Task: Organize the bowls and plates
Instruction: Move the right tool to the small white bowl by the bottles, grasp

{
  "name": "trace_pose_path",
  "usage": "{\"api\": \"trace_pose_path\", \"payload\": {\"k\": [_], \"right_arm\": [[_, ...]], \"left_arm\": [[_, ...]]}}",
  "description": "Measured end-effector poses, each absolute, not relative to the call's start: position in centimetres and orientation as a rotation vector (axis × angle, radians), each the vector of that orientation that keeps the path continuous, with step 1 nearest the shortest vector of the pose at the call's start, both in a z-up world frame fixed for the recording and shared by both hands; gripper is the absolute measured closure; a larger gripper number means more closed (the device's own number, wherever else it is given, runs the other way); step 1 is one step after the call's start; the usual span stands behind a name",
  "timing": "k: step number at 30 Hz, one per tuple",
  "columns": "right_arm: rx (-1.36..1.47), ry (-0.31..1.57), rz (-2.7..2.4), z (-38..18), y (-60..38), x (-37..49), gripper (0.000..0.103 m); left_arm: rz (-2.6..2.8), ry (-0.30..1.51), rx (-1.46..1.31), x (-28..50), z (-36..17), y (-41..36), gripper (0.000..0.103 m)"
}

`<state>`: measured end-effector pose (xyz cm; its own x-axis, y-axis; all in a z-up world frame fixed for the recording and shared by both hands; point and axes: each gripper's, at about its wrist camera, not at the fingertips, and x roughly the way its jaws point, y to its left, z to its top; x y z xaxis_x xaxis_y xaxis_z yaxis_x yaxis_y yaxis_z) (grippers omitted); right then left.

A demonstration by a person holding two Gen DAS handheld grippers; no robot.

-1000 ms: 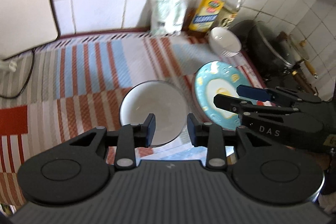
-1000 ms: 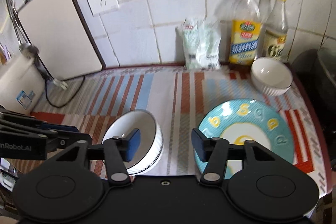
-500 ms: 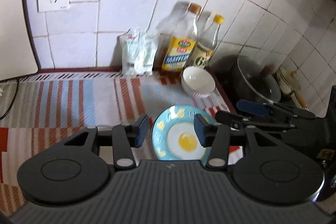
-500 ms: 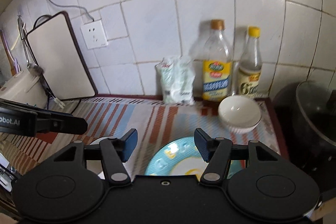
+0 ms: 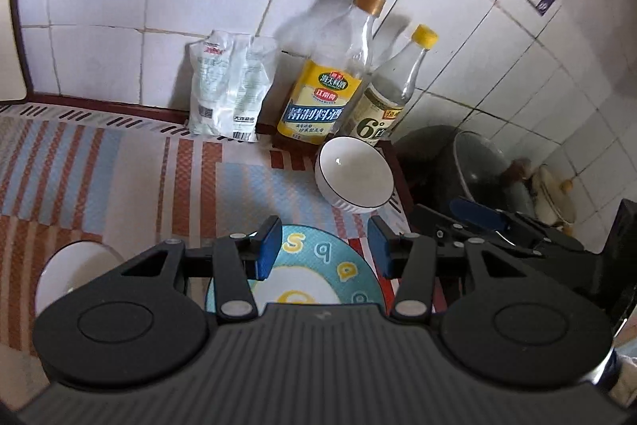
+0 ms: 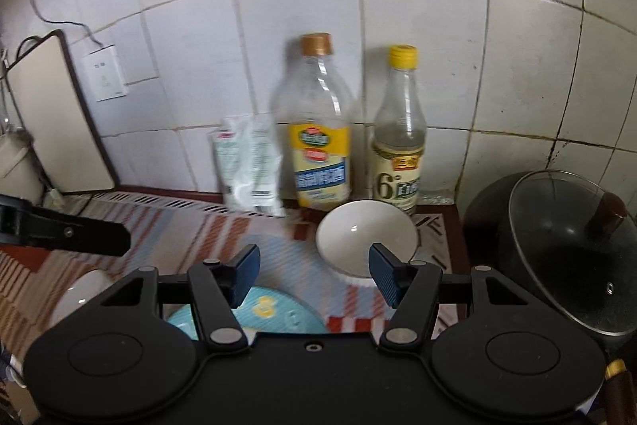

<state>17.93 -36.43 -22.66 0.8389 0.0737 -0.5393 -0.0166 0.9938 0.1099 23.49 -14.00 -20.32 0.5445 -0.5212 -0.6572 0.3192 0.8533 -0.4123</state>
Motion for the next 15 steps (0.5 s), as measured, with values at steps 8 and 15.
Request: {"api": "trace_pose_path", "payload": {"k": [8, 15], "right_arm": [[0.168, 0.635, 0.043, -27.0, -40.2, 21.9, 0.037], [0.142, 0.686, 0.011, -29.9, -41.7, 25.5, 0.038]], "left_arm": [[-0.451, 0.876, -0.264, 28.3, -24.4, -19.5, 0.057], [-0.416, 0.903, -0.249, 31.7, -27.7, -23.1, 0.059]]}}
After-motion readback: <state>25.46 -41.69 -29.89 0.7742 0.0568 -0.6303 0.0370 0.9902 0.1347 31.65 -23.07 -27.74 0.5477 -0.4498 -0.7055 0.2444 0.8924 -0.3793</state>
